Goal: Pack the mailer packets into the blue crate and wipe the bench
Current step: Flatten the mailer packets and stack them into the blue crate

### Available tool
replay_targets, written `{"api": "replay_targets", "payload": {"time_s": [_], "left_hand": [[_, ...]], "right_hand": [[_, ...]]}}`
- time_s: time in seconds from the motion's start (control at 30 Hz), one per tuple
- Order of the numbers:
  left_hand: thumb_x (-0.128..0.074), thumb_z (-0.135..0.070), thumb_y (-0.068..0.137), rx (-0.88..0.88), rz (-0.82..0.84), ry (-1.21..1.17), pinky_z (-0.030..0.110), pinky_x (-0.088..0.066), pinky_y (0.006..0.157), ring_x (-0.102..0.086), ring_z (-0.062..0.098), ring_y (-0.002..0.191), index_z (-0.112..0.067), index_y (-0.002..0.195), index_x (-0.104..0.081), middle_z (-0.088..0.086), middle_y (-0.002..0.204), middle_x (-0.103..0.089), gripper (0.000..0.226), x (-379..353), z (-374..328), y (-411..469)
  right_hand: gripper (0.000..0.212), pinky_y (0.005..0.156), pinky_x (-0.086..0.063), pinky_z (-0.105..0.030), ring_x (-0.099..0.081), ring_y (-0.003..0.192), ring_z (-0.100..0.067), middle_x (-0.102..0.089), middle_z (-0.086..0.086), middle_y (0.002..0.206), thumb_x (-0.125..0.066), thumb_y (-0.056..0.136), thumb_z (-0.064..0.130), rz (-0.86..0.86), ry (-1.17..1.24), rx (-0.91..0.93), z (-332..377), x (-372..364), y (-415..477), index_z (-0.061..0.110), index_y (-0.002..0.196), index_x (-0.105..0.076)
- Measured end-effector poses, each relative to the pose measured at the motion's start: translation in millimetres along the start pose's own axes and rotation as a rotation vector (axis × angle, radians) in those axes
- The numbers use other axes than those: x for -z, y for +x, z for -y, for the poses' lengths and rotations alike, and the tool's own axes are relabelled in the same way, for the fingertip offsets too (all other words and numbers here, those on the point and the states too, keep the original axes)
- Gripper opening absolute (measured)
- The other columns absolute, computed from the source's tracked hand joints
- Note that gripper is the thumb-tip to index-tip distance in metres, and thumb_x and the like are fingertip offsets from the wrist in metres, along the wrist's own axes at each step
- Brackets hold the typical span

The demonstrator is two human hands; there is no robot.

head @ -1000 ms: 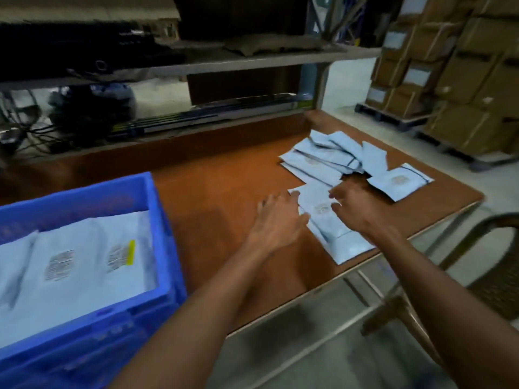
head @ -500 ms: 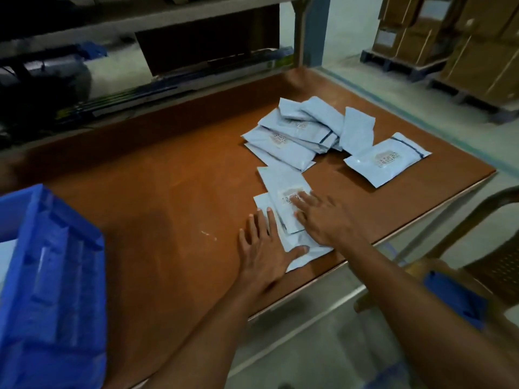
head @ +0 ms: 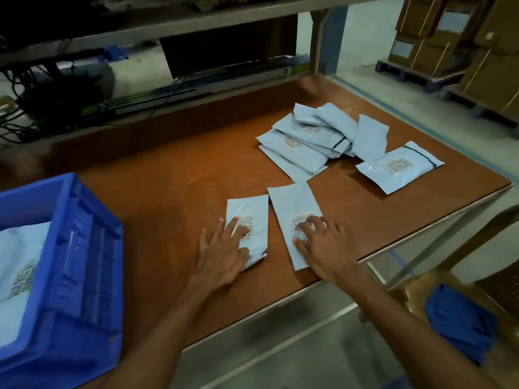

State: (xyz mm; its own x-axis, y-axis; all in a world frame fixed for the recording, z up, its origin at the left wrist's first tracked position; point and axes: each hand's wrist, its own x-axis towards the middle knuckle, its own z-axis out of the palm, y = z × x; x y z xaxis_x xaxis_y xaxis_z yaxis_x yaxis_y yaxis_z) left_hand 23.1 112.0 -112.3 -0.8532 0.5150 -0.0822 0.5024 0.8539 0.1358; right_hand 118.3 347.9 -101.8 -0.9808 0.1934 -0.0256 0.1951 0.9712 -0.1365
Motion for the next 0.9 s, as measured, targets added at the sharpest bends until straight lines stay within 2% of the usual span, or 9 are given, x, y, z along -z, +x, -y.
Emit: {"api": "replay_targets", "payload": {"time_s": [0.13, 0.23, 0.4, 0.57, 0.63, 0.67, 0.73, 0.8, 0.9], "left_hand": [[-0.010, -0.077, 0.089, 0.061, -0.035, -0.093, 0.053, 0.001, 0.121, 0.006, 0.022, 0.152, -0.040, 0.155, -0.007, -0.006, 0.166, 0.004, 0.076, -7.3, -12.6, 11.6], [-0.005, -0.081, 0.084, 0.107, 0.005, -0.044, 0.057, 0.012, 0.118, 0.018, 0.026, 0.151, -0.040, 0.155, 0.009, -0.006, 0.164, 0.017, 0.083, -23.6, -30.3, 20.1], [0.017, -0.075, 0.077, 0.141, -0.047, 0.003, 0.059, 0.020, 0.111, 0.013, 0.029, 0.151, -0.041, 0.155, 0.006, -0.008, 0.164, 0.014, 0.087, -34.1, -33.1, 10.1], [0.035, -0.067, 0.072, 0.128, -0.007, 0.014, 0.054, 0.010, 0.118, 0.004, 0.031, 0.152, -0.033, 0.157, -0.004, -0.002, 0.165, 0.003, 0.100, -30.9, -38.5, 1.6], [0.017, -0.070, 0.086, 0.114, 0.018, 0.055, 0.052, -0.006, 0.120, -0.015, 0.034, 0.150, -0.026, 0.156, -0.021, 0.003, 0.164, -0.016, 0.091, -30.6, -37.2, -4.5], [-0.020, -0.069, 0.094, 0.094, -0.006, 0.075, 0.051, -0.022, 0.117, -0.035, 0.036, 0.143, -0.022, 0.150, -0.040, 0.006, 0.157, -0.035, 0.076, -28.9, -35.5, -10.8], [-0.081, -0.051, 0.071, 0.061, -0.043, 0.105, 0.047, -0.049, 0.097, -0.064, 0.034, 0.115, -0.016, 0.123, -0.069, 0.008, 0.129, -0.066, 0.064, -27.2, -29.2, -25.5], [-0.081, -0.038, 0.075, 0.056, -0.068, 0.130, 0.047, -0.050, 0.098, -0.064, 0.033, 0.116, -0.013, 0.121, -0.070, 0.010, 0.127, -0.066, 0.054, -16.5, -14.8, -36.2], [-0.026, -0.031, 0.104, 0.030, -0.302, 0.054, 0.047, -0.027, 0.118, -0.039, 0.032, 0.140, -0.011, 0.144, -0.047, 0.014, 0.150, -0.045, 0.049, 40.0, 11.4, -46.7]], "right_hand": [[0.066, 0.119, -0.012, -0.052, -0.007, 0.151, -0.027, -0.012, 0.002, 0.164, -0.021, 0.094, 0.070, 0.034, 0.044, -0.008, 10.5, -3.2, 28.3, 0.039, 0.152, -0.020], [0.080, 0.121, 0.000, -0.055, 0.008, 0.152, -0.029, 0.002, 0.003, 0.166, 0.003, 0.084, 0.078, 0.084, -0.005, -0.004, 14.9, -20.1, 34.5, 0.042, 0.155, -0.003], [0.093, 0.122, 0.003, -0.052, 0.006, 0.152, -0.028, -0.001, 0.004, 0.166, 0.030, 0.073, 0.071, 0.055, -0.015, -0.012, 24.9, -34.5, 25.4, 0.039, 0.156, 0.000], [0.117, 0.122, 0.002, -0.047, 0.001, 0.152, -0.029, -0.008, 0.002, 0.165, 0.046, 0.062, 0.068, 0.037, -0.004, 0.043, 33.8, -38.6, 17.5, 0.031, 0.157, -0.010], [0.121, 0.123, 0.000, -0.047, -0.001, 0.152, -0.028, -0.011, 0.002, 0.165, 0.046, 0.059, 0.070, 0.047, 0.015, 0.061, 37.8, -37.5, 14.4, 0.029, 0.156, -0.014], [0.121, 0.123, -0.002, -0.047, -0.003, 0.152, -0.027, -0.014, 0.003, 0.164, 0.045, 0.061, 0.071, 0.037, 0.045, 0.059, 41.1, -36.9, 12.1, 0.028, 0.156, -0.017], [0.116, 0.123, -0.004, -0.046, -0.007, 0.152, -0.024, -0.019, 0.003, 0.163, 0.039, 0.068, 0.073, -0.001, 0.115, 0.050, 50.9, -35.1, 4.8, 0.028, 0.155, -0.023], [0.104, 0.123, -0.004, -0.045, -0.009, 0.152, -0.022, -0.021, 0.004, 0.163, 0.031, 0.078, 0.070, -0.060, 0.177, 0.051, 67.5, -24.9, -0.4, 0.028, 0.154, -0.025], [0.073, 0.121, -0.011, -0.047, -0.014, 0.151, -0.023, -0.027, 0.005, 0.161, 0.007, 0.096, 0.055, -0.210, 0.217, 0.099, 109.0, 14.9, 5.6, 0.028, 0.153, -0.030]]}}
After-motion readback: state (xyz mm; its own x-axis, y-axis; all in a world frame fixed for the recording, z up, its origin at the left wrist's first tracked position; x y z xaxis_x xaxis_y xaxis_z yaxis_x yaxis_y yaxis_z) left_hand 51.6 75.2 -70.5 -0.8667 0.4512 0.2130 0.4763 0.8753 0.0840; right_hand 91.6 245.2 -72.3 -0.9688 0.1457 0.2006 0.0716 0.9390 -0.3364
